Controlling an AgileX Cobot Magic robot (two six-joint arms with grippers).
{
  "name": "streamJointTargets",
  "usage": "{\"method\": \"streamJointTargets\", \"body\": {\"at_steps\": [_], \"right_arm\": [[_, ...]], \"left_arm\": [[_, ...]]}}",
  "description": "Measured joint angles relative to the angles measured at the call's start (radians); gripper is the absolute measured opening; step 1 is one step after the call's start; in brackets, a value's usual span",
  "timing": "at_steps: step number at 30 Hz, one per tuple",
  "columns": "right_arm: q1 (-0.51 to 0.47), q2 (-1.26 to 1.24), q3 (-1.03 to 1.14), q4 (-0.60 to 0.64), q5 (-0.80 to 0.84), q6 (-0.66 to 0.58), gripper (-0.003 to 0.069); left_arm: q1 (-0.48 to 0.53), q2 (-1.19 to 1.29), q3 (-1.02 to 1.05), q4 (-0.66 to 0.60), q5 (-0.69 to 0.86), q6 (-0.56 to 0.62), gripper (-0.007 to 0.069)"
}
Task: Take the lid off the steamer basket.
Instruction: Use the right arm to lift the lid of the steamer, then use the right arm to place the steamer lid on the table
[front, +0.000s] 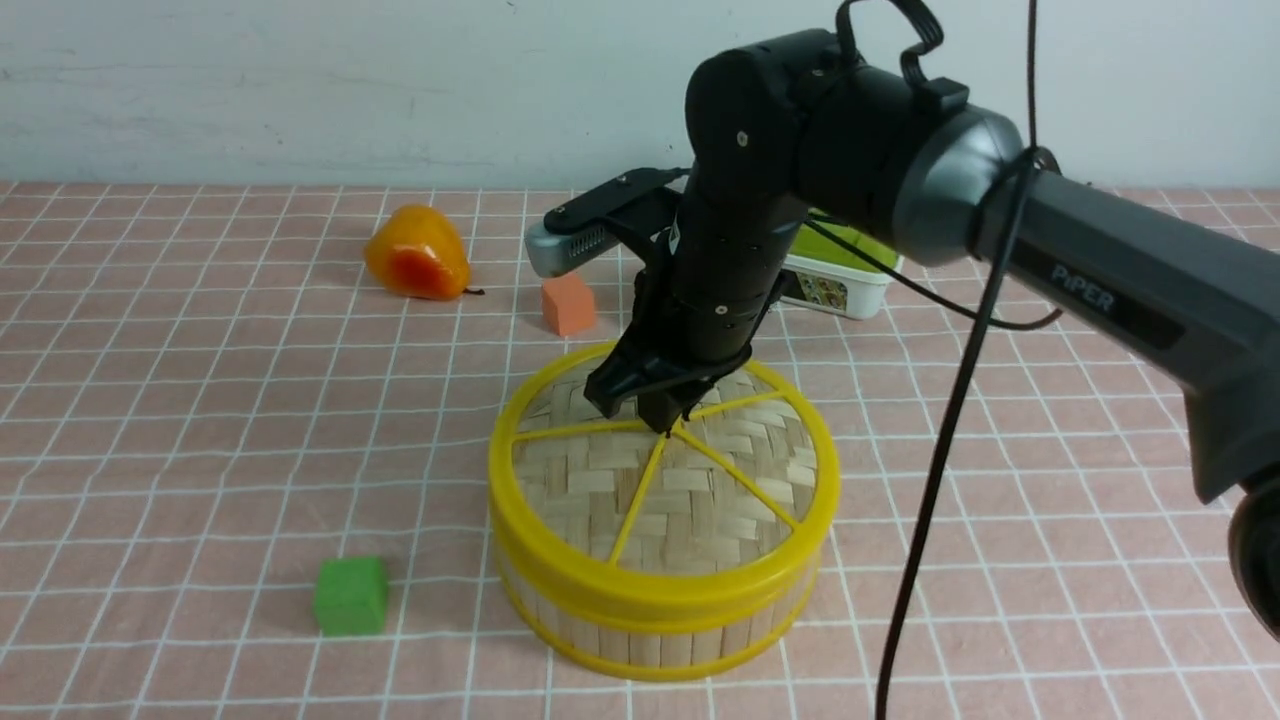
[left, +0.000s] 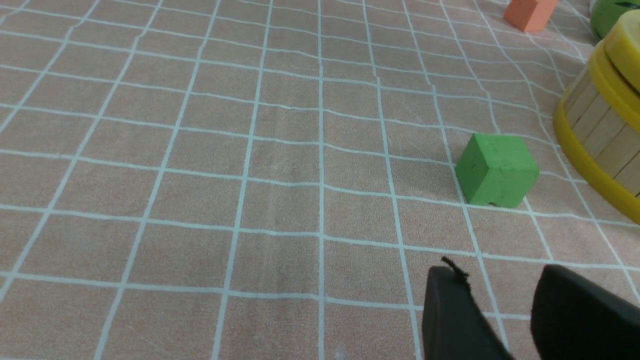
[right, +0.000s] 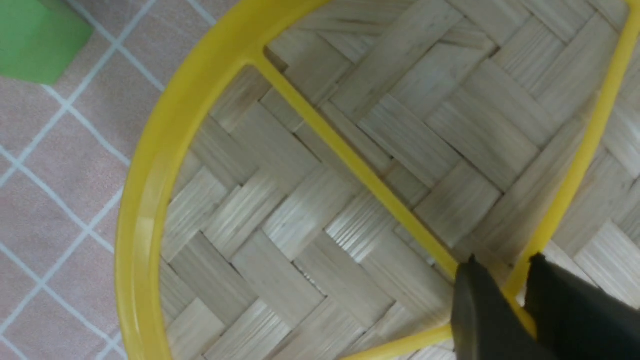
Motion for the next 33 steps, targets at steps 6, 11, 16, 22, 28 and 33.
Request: {"method": "streamJointTargets", "body": {"at_steps": [6, 11, 16, 22, 28, 33], "right_arm": [[0.000, -0.092, -0.095, -0.052, 0.018, -0.030, 0.0085], [-0.042, -0.258, -0.062, -0.122, 0.022, -0.035, 0.0085], [-0.193, -0.389, 0.114, -0.131, 0.025, -0.007, 0.0085], [-0.372, -0.408, 0.322, -0.113, 0.027, 0.023, 0.0085], [-0.477, -0.408, 0.572, -0.069, -0.124, 0.025, 0.0085], [-0.499, -0.396, 0.710, -0.034, -0.317, 0.025, 0.0085]], "left_arm": [[0.000, 0.000, 0.000, 0.000, 0.000, 0.000, 0.0239], [0.000, 0.000, 0.000, 0.000, 0.000, 0.000, 0.0239], [0.000, 0.000, 0.000, 0.000, 0.000, 0.000, 0.0239], [0.000, 0.000, 0.000, 0.000, 0.000, 0.000, 0.0239], [0.000, 0.000, 0.000, 0.000, 0.000, 0.000, 0.0239], [0.000, 0.000, 0.000, 0.000, 0.000, 0.000, 0.0239]]}}
